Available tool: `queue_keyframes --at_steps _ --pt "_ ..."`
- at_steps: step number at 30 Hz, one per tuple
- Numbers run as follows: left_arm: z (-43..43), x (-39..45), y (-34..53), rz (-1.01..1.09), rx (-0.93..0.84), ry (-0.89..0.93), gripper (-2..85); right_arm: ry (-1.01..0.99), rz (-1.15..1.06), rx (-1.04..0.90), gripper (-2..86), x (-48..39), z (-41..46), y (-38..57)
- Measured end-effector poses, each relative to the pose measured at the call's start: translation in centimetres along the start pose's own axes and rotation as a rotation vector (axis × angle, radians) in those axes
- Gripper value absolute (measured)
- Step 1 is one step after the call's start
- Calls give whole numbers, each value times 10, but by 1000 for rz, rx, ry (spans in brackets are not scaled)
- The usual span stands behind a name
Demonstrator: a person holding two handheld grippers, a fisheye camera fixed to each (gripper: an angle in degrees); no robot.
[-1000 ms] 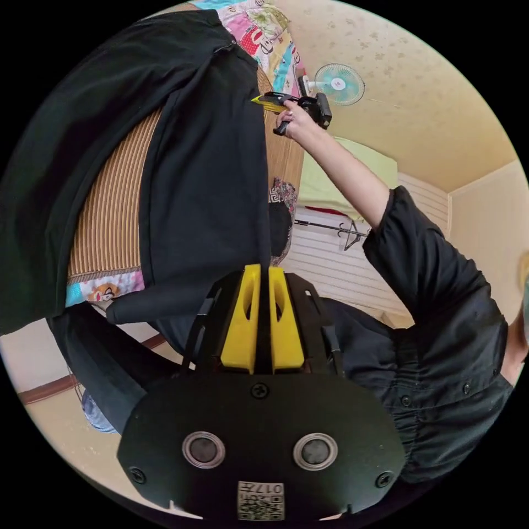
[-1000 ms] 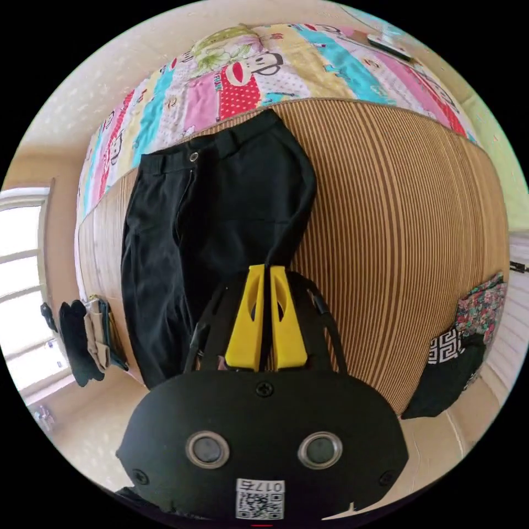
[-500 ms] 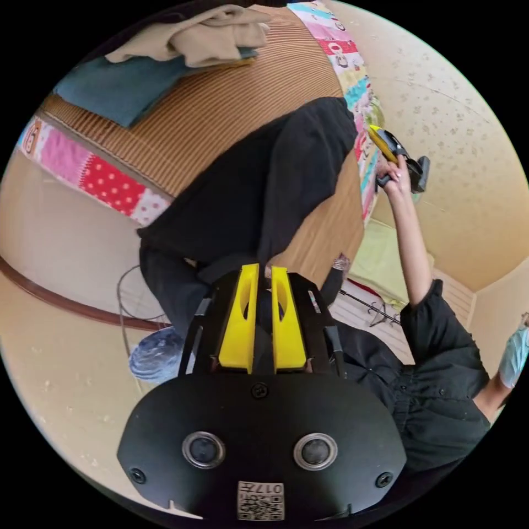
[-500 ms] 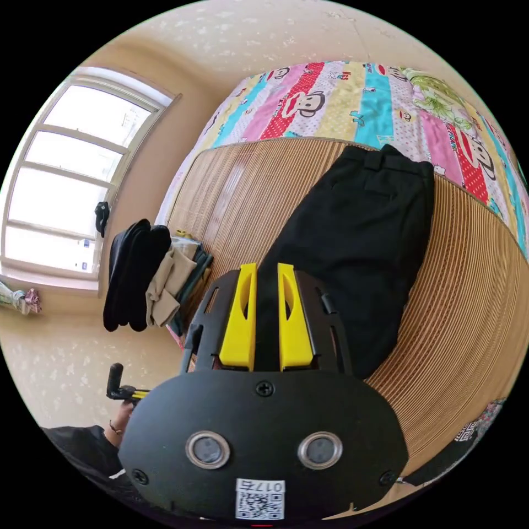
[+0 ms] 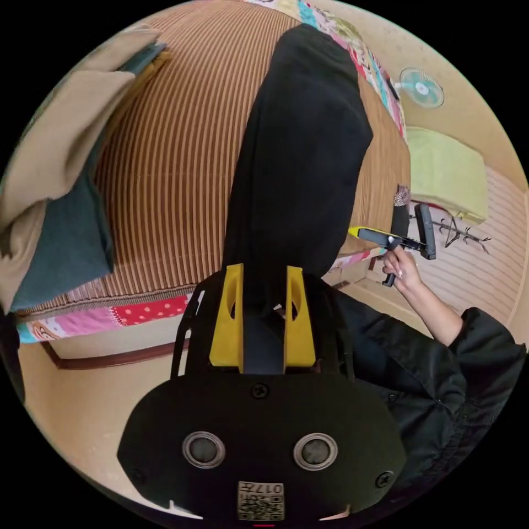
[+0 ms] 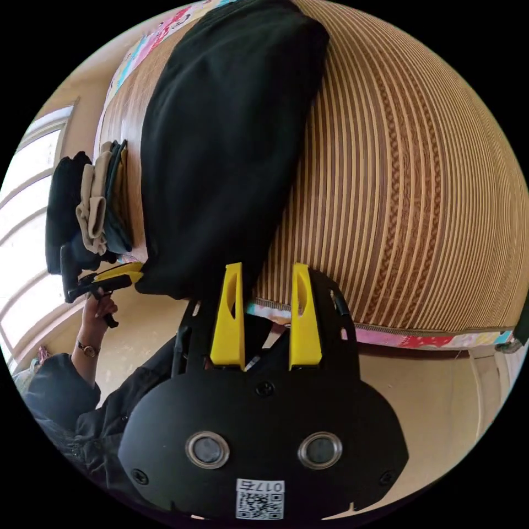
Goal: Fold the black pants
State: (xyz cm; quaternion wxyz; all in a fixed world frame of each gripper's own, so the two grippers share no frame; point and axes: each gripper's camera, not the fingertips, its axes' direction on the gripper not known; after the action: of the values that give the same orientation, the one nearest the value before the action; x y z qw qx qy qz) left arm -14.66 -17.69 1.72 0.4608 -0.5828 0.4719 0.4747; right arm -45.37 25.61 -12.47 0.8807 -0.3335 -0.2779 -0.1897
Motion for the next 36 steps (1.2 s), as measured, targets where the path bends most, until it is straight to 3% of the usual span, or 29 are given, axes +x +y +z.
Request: queue_keyframes --at_steps 3,5,9,12,16,19,26,29,33,36 --pt "26 7 -7 20 -97 60 68 -180 24 -13 46 7 12 11" --pt "24 7 2 20 -87 138 17 -173 11 19 34 7 8 21" --pt "-12 -4 49 84 104 394 0 -290 -16 118 25 15 -19 54" --pt "-20 -32 82 18 224 502 1 -345 -56 150 24 22 -21 72" --pt "-14 -33 90 -84 217 273 21 -312 -10 36 28 35 6 69" --pt "-18 -11 73 -10 154 235 84 -241 29 57 49 49 5 68" --pt "-49 14 23 58 295 134 127 -435 116 160 126 102 -5 36" --pt "-43 3 -16 38 297 125 138 -609 142 168 131 125 3 15" --pt "-19 -6 -49 31 161 26 107 -690 68 90 102 132 15 -9" --pt "-20 -17 -36 67 158 102 74 -760 53 33 59 138 20 -11"
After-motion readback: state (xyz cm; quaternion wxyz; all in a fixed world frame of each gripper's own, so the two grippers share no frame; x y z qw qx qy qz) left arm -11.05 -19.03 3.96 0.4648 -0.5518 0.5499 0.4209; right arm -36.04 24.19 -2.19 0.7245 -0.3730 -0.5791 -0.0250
